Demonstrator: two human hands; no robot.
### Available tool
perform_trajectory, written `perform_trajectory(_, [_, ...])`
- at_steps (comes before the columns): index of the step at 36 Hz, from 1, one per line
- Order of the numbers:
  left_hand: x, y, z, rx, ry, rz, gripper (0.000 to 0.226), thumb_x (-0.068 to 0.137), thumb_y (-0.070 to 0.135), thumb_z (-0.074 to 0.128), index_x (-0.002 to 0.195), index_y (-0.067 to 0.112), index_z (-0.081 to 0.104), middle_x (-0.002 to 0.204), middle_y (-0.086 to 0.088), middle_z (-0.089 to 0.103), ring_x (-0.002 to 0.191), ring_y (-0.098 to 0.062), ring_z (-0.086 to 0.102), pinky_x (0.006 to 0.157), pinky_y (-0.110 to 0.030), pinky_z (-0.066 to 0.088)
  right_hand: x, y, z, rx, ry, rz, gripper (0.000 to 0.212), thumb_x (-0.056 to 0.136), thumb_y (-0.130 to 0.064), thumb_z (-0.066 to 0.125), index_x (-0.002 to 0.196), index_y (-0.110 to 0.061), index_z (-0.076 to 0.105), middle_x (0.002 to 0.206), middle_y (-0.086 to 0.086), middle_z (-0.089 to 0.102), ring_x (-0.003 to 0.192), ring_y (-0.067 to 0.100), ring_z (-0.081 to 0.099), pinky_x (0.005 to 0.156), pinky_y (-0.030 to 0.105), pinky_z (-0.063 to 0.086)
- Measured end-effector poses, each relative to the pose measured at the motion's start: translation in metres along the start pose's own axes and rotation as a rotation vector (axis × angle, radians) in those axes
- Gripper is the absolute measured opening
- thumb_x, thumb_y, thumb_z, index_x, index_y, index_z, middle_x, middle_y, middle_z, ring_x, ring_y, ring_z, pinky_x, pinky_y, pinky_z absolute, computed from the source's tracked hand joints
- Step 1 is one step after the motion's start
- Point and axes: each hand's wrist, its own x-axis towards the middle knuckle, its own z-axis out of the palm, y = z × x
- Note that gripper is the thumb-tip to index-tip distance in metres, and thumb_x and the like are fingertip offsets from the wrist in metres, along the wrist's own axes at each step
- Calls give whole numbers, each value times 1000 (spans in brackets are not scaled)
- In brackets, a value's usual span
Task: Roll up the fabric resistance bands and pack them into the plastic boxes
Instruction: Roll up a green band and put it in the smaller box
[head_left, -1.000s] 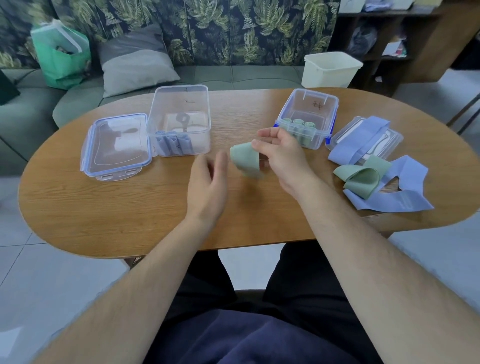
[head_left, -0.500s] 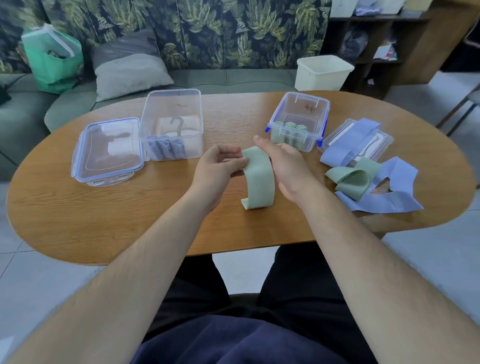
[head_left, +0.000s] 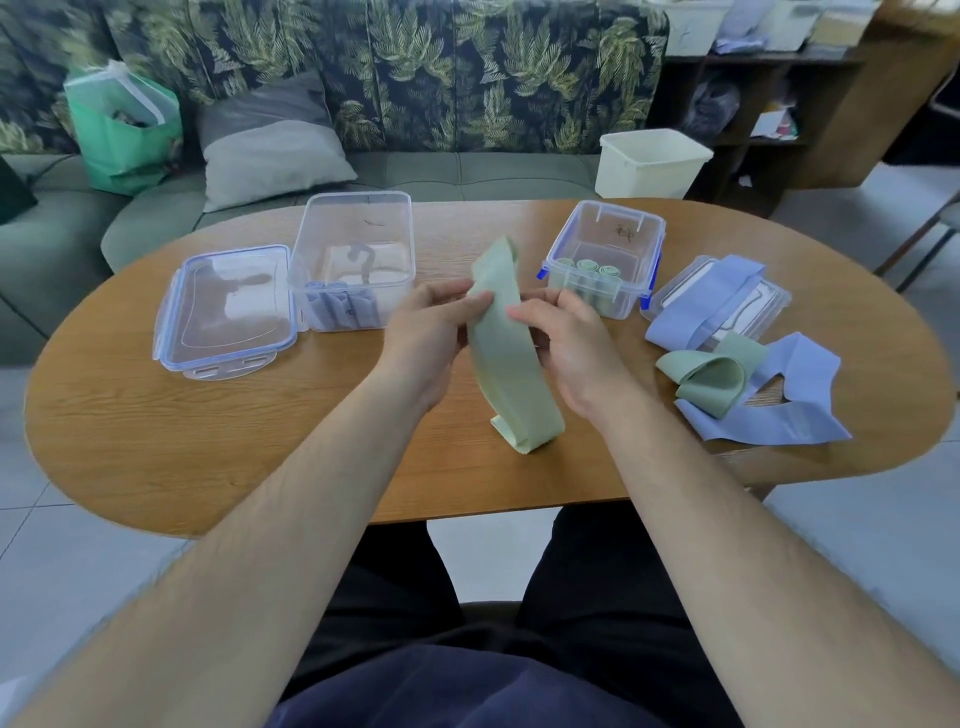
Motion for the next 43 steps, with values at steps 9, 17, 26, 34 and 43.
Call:
perform_trajectory(9, [-10,14,8,187,-18,146,31,93,21,72,120,15,59,113,-6,70,94,-16,71,72,-28,54,11,-24,5,-187,80,-204,12,98,-23,65,103,-17,73,100,10,76,98,30,72,86,52,59])
perform_trajectory(17, [-28,51,17,318,-82,272,20,96,27,68,103,11,59,83,-1,73,69,-18,68,57,-34,53,-4,-53,8,-199,121,-349,26,97,-34,67,97,-8,71,72,-3,69,67,9,64,57,27,49])
perform_trajectory(26, [-60,103,37,378,-220,333,26,103,31,57,83,15,52,72,-5,68,54,-25,61,43,-26,42,-34,-113,16,-290,2,-387,22,100,-29,60,85,-18,73,73,-2,72,67,13,66,61,30,48])
perform_trajectory(34, [-81,128,45,343,-329,248,22,104,31,54,91,13,51,70,2,65,61,-22,62,50,-32,45,-60,-151,26,-195,-66,-292,15,97,-23,62,89,-11,66,73,4,65,66,20,63,60,35,49])
perform_trajectory(43, [-39,67,18,570,-172,75,22,103,33,54,90,15,51,80,-8,61,65,-20,60,46,-26,48,-24,-81,27,-312,-64,-19,14,102,-22,58,97,-9,59,79,8,68,57,17,66,46,27,52])
